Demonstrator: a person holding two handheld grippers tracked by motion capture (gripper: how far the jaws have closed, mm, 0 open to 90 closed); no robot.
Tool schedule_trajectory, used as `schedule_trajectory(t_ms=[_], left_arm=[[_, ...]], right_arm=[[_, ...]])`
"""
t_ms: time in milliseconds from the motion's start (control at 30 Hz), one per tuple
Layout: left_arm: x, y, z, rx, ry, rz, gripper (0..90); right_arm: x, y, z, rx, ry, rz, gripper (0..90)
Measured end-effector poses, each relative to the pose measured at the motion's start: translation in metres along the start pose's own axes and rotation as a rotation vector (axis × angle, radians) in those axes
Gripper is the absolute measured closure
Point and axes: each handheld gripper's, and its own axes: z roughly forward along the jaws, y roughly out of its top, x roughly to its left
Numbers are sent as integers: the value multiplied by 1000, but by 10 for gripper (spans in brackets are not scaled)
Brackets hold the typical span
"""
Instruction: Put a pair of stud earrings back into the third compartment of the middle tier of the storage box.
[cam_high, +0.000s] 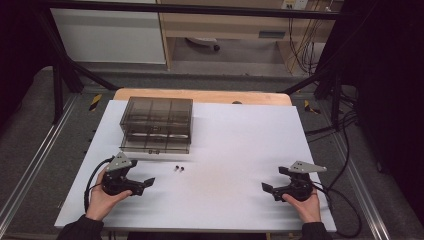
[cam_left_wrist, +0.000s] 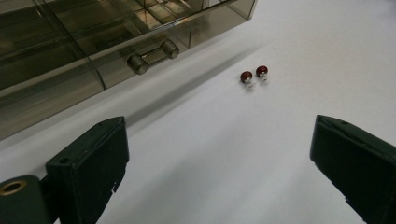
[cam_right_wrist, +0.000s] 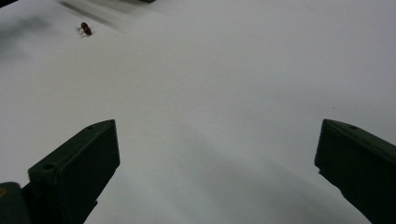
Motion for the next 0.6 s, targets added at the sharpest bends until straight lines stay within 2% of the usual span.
schedule_trajectory(t_ms=[233, 600], left_arm=[[-4, 10, 2, -5, 2, 8, 46], [-15, 26, 20, 23, 3, 20, 71]], right_arm=[[0, 0, -1, -2, -6, -2, 7], [0, 0, 2, 8, -8, -3, 7]])
